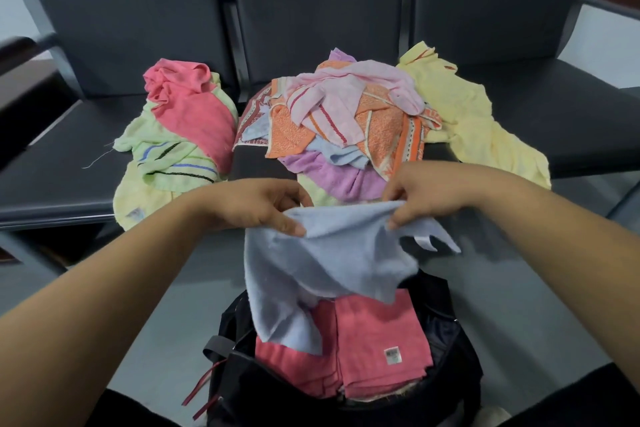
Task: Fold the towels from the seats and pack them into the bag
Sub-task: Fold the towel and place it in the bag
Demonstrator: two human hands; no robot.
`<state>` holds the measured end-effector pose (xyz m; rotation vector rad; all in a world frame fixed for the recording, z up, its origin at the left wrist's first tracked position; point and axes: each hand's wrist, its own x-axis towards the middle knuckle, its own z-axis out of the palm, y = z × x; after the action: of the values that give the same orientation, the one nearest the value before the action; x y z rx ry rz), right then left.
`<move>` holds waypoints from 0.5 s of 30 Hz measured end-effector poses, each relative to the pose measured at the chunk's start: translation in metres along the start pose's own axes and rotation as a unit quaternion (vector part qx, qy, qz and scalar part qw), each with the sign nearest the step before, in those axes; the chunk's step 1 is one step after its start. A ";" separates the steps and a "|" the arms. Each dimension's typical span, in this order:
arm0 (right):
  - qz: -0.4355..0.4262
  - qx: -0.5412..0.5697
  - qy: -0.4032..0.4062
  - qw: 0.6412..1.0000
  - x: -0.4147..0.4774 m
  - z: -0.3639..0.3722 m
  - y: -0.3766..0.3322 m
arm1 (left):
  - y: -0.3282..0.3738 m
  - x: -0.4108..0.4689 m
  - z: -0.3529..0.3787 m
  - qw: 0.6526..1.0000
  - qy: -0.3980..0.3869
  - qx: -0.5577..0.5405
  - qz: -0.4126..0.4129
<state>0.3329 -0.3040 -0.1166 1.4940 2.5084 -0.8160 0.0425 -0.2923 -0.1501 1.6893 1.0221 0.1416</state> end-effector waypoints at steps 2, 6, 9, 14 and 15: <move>-0.054 0.100 0.072 0.991 -0.004 -0.002 -0.006 | -0.001 0.001 0.010 1.000 -0.011 0.024 -0.004; -0.097 0.177 0.127 0.971 -0.006 -0.001 -0.022 | 0.015 0.008 0.036 0.995 0.011 -0.053 0.078; -0.080 0.261 0.153 0.950 0.000 0.005 -0.022 | 0.030 0.014 0.045 0.986 0.085 -0.095 0.108; -0.042 0.277 0.089 0.956 -0.001 0.005 -0.011 | 0.037 0.013 0.042 0.941 0.204 -0.223 0.153; -0.027 0.217 0.073 0.973 -0.003 0.006 -0.009 | 0.036 0.012 0.041 0.936 0.212 -0.236 0.153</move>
<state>0.3260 -0.3124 -0.1169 1.6646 2.6008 -1.3851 0.0926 -0.3153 -0.1402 1.3825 0.9271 0.9174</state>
